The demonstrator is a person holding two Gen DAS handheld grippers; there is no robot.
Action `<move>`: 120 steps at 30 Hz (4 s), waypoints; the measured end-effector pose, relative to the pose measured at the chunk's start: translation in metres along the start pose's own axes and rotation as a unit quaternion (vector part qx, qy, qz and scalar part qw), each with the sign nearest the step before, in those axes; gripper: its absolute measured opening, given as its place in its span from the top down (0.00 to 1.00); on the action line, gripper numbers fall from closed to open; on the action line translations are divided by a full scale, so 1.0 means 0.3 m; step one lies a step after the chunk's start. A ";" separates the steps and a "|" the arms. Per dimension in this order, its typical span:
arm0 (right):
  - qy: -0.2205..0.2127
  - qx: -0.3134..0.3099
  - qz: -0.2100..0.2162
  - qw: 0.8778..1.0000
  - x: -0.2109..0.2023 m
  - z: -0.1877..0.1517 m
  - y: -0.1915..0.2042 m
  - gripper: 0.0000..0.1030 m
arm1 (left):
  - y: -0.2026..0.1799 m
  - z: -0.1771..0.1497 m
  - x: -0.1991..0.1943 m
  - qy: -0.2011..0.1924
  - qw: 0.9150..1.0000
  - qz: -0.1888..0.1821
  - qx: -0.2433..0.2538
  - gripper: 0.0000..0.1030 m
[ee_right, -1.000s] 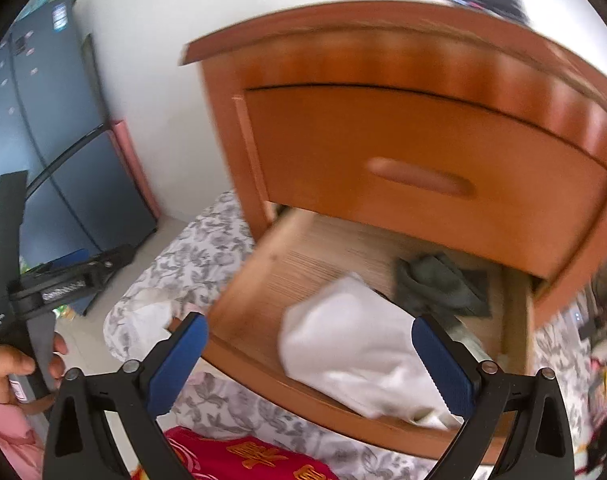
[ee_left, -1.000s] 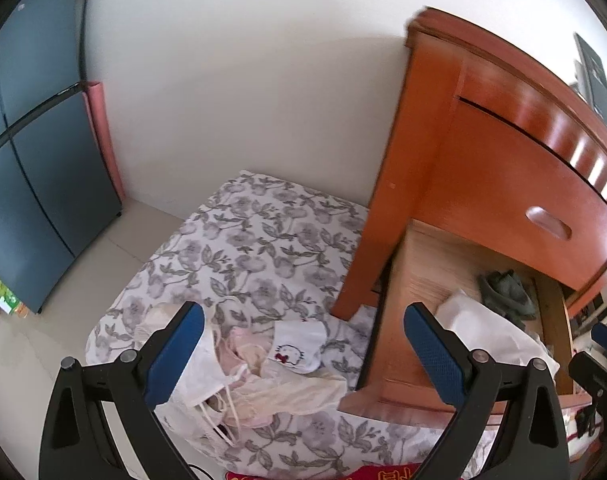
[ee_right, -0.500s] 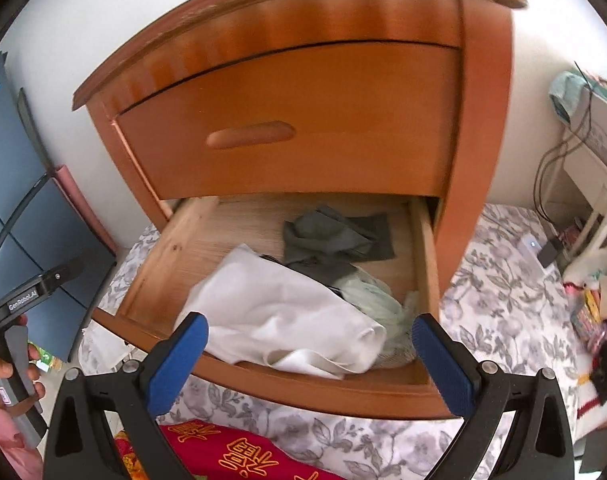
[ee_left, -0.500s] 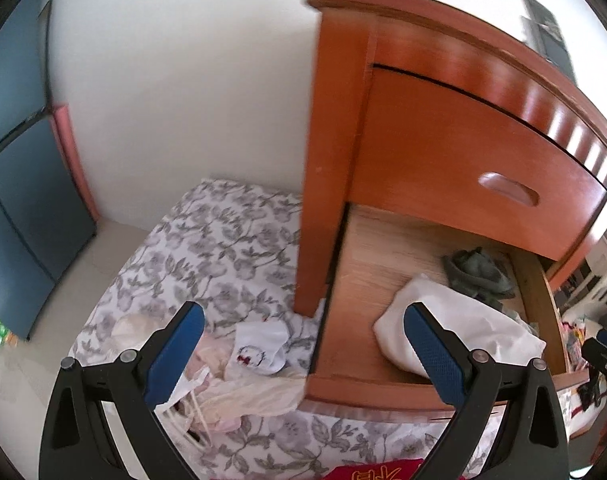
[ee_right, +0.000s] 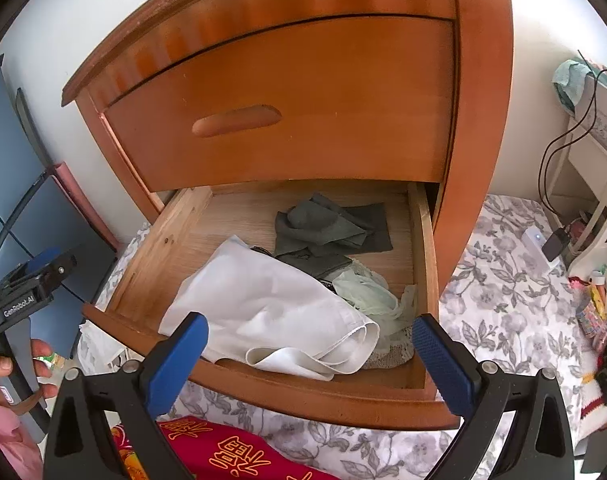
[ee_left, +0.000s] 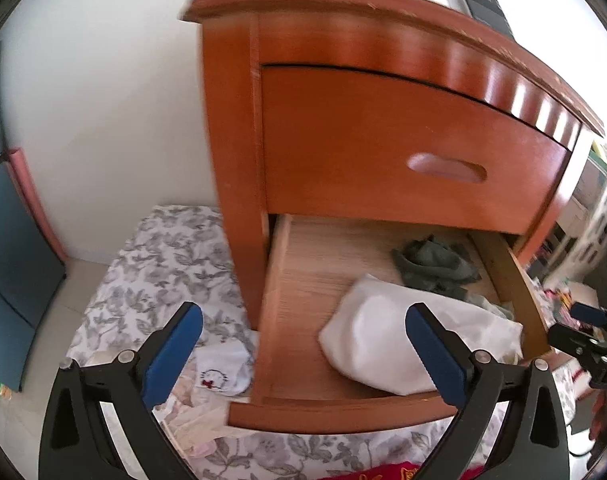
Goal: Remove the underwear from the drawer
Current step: 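Move both tools back over the open nightstand drawer, then lower the left tool onto the white cloth in the drawer and grasp it, then hold the white cloth with the left tool while the right tool reaches into the drawer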
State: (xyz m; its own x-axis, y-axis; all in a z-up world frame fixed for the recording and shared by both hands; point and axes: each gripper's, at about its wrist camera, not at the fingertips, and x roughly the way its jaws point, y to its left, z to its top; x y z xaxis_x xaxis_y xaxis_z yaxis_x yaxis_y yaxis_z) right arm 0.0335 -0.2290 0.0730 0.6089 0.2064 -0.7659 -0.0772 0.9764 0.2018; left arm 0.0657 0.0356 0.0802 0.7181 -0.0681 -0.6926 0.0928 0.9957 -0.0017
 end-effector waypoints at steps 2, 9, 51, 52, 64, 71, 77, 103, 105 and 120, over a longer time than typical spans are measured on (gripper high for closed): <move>0.005 -0.001 0.001 1.000 0.007 0.005 -0.005 0.00 | -0.018 0.008 0.020 0.014 1.000 0.006 0.010 0.02; 0.013 -0.014 -0.004 1.000 0.028 0.053 -0.031 0.00 | -0.043 0.039 0.084 0.057 0.998 -0.025 0.018 0.02; 0.001 -0.003 0.005 1.000 -0.084 0.159 -0.249 0.00 | -0.602 -0.006 0.430 0.275 0.930 -0.161 0.184 0.02; 0.003 0.004 0.003 1.000 -0.092 0.144 -0.268 0.00 | -0.620 -0.013 0.437 0.279 0.928 -0.161 0.188 0.02; 0.015 0.053 -0.008 0.998 -0.110 0.039 -0.385 0.00 | -0.711 -0.040 0.507 0.300 0.922 -0.124 0.213 0.17; 0.017 0.054 0.001 0.998 -0.099 0.029 -0.365 0.00 | -0.603 -0.004 0.499 0.284 0.934 -0.136 0.169 0.71; 0.029 0.047 0.004 0.998 -0.070 0.028 -0.337 0.00 | -0.472 0.006 0.470 0.263 0.945 -0.165 0.106 0.88; 0.132 -0.127 -0.004 0.983 0.245 0.096 -0.044 0.24 | -0.013 -0.066 0.258 0.108 0.983 -0.132 -0.063 0.89; 0.143 -0.144 -0.009 0.979 0.271 0.090 -0.031 0.28 | -0.012 -0.072 0.259 0.107 0.983 -0.135 -0.066 0.89; 0.202 -0.172 -0.040 0.963 0.440 0.081 -0.012 0.61 | 0.009 -0.088 0.257 0.106 0.979 -0.156 -0.079 0.89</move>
State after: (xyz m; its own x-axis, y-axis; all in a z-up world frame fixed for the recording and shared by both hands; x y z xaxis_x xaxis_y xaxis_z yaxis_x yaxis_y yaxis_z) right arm 0.1335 -0.2069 -0.0139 0.2715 0.0691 -0.9599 -0.3423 0.9391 -0.0292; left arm 0.1033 0.0348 0.0077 0.5105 -0.3718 -0.7754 0.1638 0.9272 -0.3368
